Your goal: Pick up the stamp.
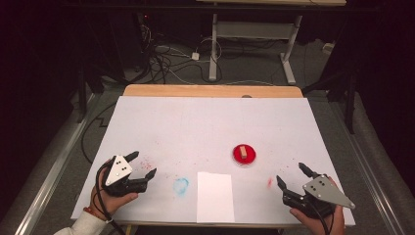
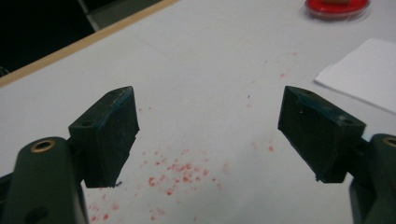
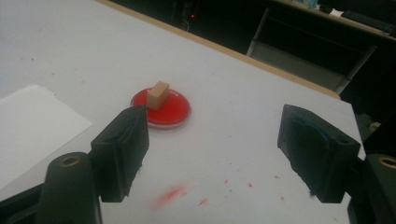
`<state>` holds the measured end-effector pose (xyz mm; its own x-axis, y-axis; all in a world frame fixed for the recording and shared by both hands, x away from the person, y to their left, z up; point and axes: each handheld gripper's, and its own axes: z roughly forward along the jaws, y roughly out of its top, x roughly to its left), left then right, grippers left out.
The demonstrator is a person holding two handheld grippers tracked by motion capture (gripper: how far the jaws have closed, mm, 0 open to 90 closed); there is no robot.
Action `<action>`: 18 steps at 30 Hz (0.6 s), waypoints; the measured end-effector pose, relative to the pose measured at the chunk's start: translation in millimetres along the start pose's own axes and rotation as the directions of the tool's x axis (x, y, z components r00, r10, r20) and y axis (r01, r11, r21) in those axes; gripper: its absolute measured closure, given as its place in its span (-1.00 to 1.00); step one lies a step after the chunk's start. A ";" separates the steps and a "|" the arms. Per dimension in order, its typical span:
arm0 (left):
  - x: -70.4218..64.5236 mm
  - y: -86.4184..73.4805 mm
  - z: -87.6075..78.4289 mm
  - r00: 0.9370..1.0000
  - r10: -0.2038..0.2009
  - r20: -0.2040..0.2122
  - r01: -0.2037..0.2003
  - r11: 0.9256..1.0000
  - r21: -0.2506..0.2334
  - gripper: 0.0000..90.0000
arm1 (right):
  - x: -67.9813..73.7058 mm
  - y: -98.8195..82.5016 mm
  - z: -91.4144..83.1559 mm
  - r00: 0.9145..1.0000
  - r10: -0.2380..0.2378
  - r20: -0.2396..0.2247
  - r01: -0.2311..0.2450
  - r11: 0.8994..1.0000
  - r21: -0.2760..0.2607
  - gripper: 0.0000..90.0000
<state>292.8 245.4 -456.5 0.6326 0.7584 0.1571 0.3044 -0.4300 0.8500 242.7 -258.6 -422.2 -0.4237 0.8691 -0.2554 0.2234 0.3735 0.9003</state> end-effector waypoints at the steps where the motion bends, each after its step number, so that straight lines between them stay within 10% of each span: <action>1: 1.0 -1.9 1.5 1.000 0.004 -0.003 -0.004 1.000 0.011 -0.56 | 0.1 -0.5 1.1 1.000 0.002 -0.006 -0.002 1.000 0.007 -0.44; 18: 3.1 -11.9 -3.3 1.000 -0.005 0.006 0.005 0.999 0.039 -0.56 | -19.2 22.8 35.3 0.995 0.047 -0.093 -0.024 0.971 0.237 -0.44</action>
<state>288.7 254.5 -464.4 0.6350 0.7578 0.1501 0.3347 -0.4451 0.8306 286.9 -255.4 -409.2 -0.4927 0.8517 -0.1785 0.4354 0.4189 0.7968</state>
